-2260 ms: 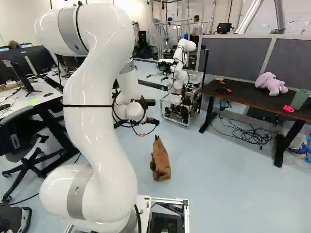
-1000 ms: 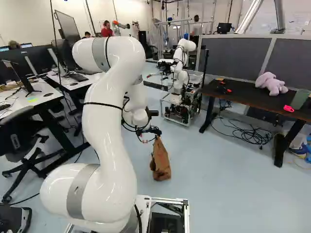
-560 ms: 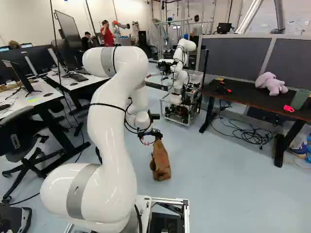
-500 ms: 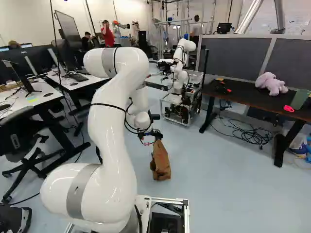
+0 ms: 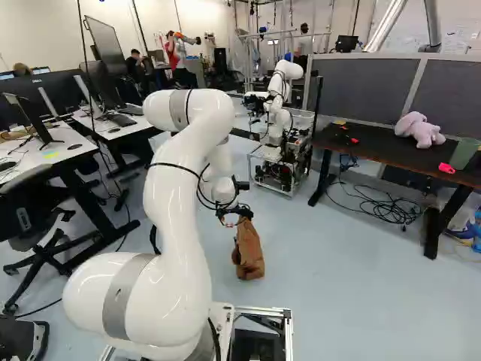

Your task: Pick up the bag on the ground and place it on the table

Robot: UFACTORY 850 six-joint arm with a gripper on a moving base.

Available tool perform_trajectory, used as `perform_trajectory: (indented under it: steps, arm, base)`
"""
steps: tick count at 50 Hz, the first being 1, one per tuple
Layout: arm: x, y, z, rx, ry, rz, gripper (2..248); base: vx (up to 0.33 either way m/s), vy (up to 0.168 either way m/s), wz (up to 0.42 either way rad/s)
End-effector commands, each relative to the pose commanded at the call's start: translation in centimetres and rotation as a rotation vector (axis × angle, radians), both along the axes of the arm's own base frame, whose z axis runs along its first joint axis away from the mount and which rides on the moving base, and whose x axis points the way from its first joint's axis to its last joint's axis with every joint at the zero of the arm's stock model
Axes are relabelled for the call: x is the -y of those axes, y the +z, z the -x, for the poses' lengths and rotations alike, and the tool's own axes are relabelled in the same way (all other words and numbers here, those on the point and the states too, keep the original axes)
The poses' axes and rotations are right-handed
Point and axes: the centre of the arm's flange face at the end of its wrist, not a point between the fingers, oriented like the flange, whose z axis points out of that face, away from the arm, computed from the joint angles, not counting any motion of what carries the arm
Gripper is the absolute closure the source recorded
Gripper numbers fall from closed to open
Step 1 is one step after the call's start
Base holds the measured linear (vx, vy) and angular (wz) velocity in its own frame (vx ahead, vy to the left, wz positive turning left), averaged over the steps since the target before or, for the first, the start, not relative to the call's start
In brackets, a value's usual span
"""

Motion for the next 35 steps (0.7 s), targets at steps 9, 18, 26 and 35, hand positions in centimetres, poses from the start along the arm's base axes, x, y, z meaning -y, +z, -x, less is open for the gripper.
perform_trajectory:
  steps: [9,18,26,35]
  arm:
    - [0.0,-1.5,-1.4,0.001,0.000,0.000,3]
    - [0.0,-2.9,-2.1,-0.018,0.000,0.000,3]
    - [0.0,-4.2,-2.1,-0.046,0.000,0.000,3]
    - [0.0,-5.6,-2.0,-0.081,0.000,0.000,3]
  base:
    - [0.000,0.000,0.000]
    - [0.000,0.000,0.000]
    - [0.000,0.000,0.000]
    - [0.000,0.000,0.000]
